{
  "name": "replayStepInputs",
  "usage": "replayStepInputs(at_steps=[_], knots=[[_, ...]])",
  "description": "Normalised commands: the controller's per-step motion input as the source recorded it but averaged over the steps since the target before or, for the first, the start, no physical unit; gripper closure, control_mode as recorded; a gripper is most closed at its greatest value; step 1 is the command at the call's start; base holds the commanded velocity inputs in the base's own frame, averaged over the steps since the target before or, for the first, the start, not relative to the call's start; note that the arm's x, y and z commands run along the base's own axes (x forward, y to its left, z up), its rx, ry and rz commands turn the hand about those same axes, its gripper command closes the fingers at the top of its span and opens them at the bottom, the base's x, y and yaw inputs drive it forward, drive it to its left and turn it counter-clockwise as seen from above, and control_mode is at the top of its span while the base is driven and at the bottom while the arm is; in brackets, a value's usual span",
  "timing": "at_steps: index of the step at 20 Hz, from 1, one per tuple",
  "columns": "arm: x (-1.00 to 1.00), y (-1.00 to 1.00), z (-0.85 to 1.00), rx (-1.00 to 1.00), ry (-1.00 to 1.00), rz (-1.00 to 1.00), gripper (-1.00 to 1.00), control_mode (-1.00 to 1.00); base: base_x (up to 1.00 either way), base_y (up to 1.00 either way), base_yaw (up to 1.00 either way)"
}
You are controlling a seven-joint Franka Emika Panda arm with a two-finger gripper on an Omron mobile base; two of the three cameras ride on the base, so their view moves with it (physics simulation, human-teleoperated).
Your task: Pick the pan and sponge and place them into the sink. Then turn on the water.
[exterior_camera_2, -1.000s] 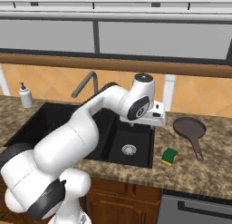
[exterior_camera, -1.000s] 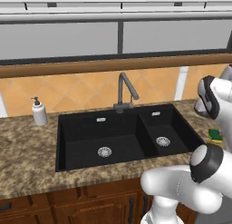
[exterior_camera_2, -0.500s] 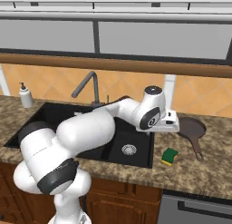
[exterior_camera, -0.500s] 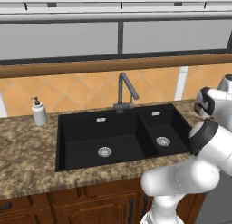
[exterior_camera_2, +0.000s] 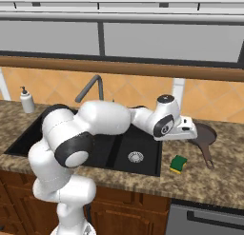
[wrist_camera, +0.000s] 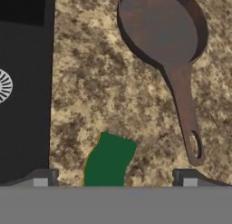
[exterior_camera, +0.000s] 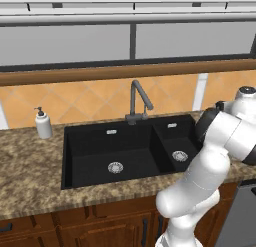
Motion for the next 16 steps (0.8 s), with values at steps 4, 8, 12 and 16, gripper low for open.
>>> replayStepInputs(at_steps=[4,8,12,16], knots=[[0.15,-0.42,-0.01,0.01,0.08,0.00,-1.00,-1.00,0.00,0.00,0.00],[0.13,-0.39,-0.04,0.01,0.09,0.00,-1.00,-1.00,0.00,0.00,0.00],[0.13,-0.36,-0.13,0.00,0.08,0.00,-1.00,-1.00,0.00,0.00,0.00],[0.12,-0.28,-0.21,0.00,0.04,0.00,-1.00,-1.00,0.00,0.00,0.00]])
